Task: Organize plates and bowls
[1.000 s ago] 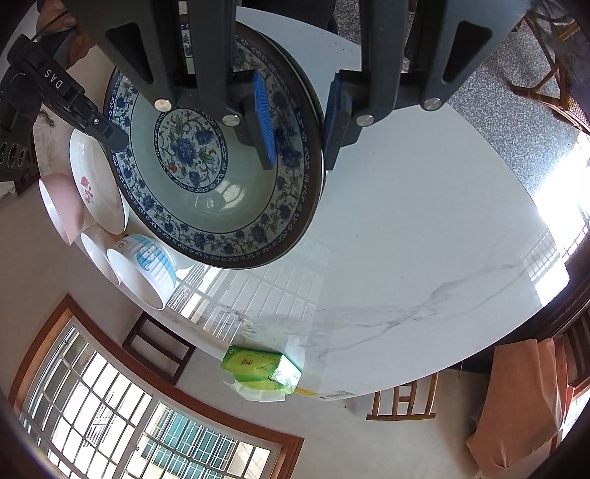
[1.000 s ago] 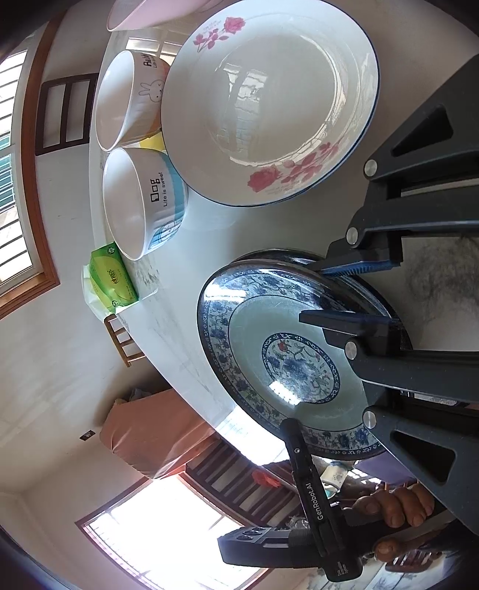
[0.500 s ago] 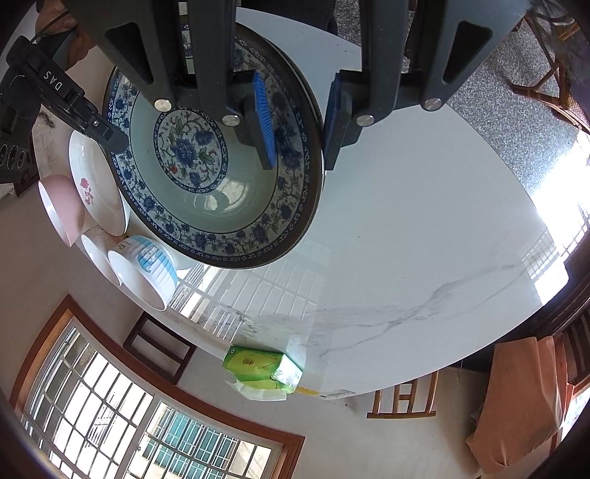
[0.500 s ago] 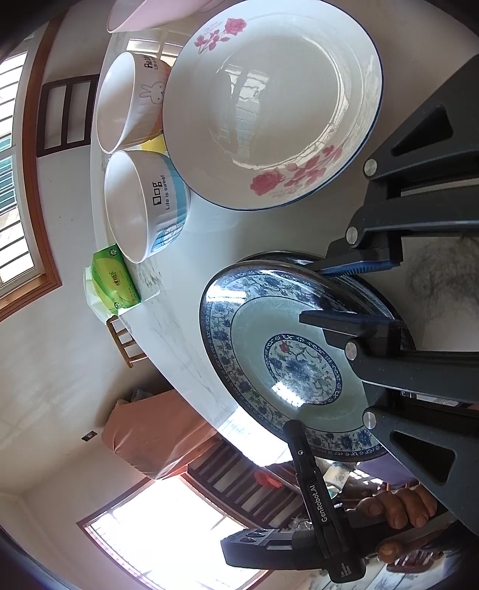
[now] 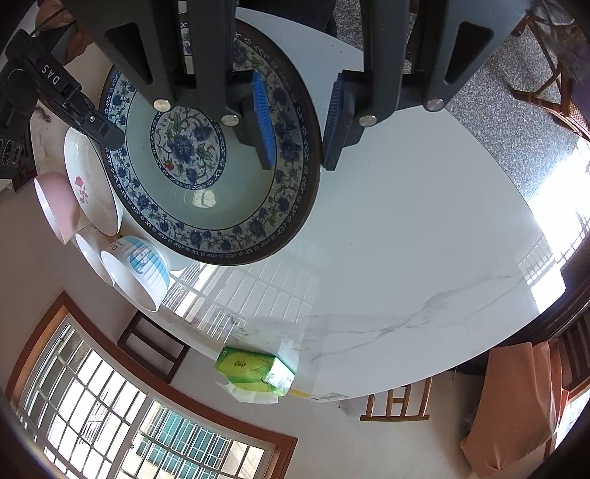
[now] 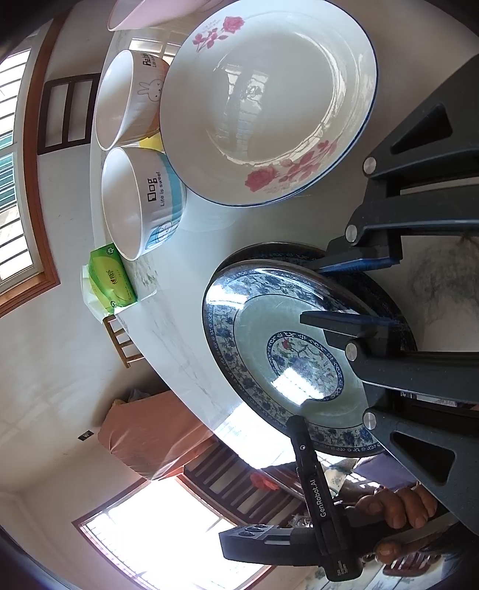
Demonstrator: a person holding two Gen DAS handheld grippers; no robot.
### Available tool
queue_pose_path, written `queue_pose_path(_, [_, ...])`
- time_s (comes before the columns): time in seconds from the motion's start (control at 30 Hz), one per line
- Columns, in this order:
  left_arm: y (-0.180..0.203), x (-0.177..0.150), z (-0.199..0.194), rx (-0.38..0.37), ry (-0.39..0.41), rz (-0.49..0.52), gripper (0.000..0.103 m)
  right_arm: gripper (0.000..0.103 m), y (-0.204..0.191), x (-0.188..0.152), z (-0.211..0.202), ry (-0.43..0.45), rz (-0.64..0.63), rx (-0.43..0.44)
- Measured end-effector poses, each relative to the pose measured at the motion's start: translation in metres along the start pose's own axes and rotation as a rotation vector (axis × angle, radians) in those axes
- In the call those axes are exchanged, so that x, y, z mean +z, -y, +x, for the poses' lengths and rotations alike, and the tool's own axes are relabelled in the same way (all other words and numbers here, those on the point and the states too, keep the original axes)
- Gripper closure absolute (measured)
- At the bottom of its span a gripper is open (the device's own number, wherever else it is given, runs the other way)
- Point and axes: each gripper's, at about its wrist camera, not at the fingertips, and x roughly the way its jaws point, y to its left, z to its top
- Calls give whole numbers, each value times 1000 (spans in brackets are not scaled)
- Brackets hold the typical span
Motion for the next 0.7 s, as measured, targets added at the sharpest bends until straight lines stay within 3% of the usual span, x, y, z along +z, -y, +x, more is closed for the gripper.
queue_pose_path(0.17, [7, 1, -18, 60, 88, 32, 74, 85, 0, 0, 1, 5, 8, -5])
queue_pose_path(0.37, [16, -7, -26, 56, 94, 44, 73, 84, 2, -4, -7, 34, 38, -19])
queue_pose_path(0.53, [29, -16, -33, 44, 92, 55, 72, 66, 1, -7, -24, 93, 43, -48])
queue_pose_path(0.7, [45, -33, -43, 20, 85, 70, 72, 64, 6, -8, -41, 122, 83, -37])
